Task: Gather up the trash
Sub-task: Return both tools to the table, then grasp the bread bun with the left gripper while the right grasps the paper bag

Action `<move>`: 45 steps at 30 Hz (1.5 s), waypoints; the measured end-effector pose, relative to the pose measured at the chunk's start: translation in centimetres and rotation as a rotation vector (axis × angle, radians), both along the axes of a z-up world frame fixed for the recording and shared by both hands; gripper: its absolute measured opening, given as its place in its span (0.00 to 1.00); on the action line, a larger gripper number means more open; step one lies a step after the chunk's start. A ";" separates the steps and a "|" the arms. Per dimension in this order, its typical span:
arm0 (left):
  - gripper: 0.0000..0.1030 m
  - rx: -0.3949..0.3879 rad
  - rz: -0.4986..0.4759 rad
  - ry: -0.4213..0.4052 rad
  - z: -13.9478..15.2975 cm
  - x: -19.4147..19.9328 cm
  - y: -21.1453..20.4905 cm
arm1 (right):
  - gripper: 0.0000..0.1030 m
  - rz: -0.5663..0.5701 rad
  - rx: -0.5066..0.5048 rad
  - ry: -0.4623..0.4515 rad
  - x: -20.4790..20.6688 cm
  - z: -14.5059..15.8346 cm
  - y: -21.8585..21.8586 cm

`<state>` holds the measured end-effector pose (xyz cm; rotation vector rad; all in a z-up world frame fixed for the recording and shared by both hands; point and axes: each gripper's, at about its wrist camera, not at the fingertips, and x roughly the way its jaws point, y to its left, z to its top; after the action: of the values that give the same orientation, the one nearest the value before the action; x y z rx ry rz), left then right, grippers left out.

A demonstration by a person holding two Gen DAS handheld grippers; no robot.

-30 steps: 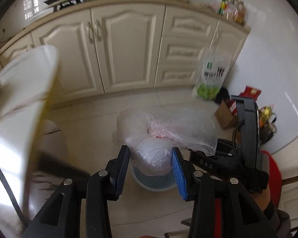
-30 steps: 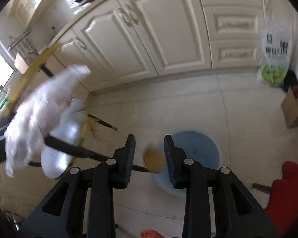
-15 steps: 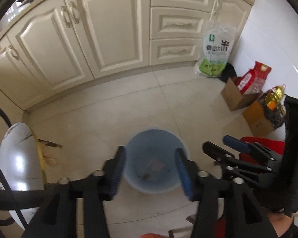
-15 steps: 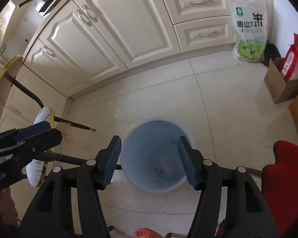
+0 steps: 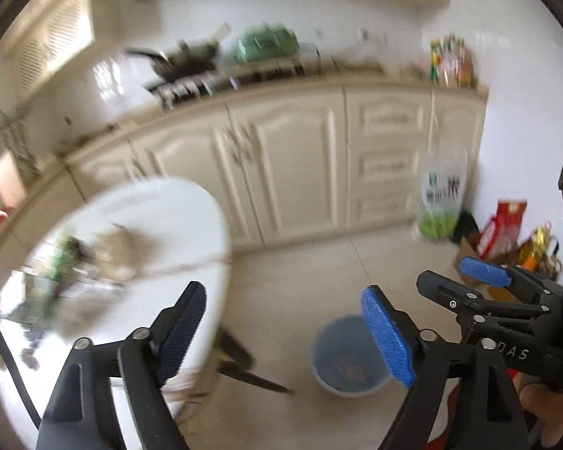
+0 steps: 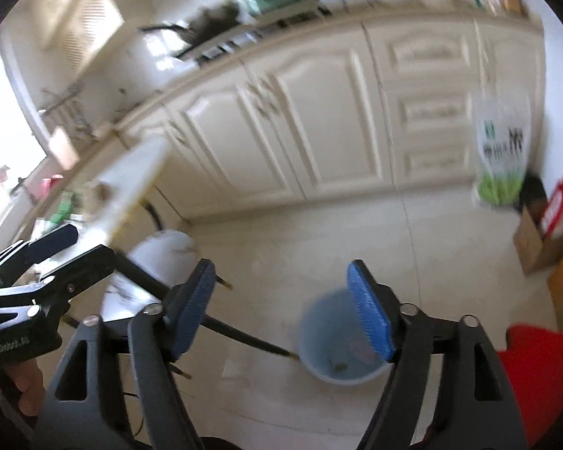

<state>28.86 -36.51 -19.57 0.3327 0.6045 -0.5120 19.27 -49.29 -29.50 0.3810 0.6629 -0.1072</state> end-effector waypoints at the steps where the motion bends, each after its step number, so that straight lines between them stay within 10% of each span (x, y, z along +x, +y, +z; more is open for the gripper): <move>1: 0.94 -0.011 0.018 -0.020 1.1 -0.7 1.3 | 0.77 0.021 -0.019 -0.018 -0.1 1.5 1.5; 8: 0.99 -0.102 0.155 -0.124 6.5 -6.3 13.2 | 0.86 0.177 -0.123 -0.128 0.5 9.2 13.0; 17: 0.99 -0.138 0.378 -0.189 8.3 -11.0 31.4 | 0.93 0.312 -0.207 -0.151 4.7 11.8 23.7; 29: 0.99 -0.071 0.615 -0.039 0.0 1.2 41.3 | 0.93 0.354 -0.259 0.004 13.5 6.3 28.3; 38: 0.94 -0.009 0.644 0.018 -5.2 8.2 40.8 | 0.93 0.299 -0.283 0.098 20.2 2.8 26.9; 45: 0.60 -0.047 0.587 0.088 -6.9 14.1 42.1 | 0.93 0.275 -0.336 0.180 25.4 0.7 25.7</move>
<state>43.00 5.59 -26.52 0.0767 0.7378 0.0244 44.63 -23.62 -28.76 -0.0461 0.8529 0.0101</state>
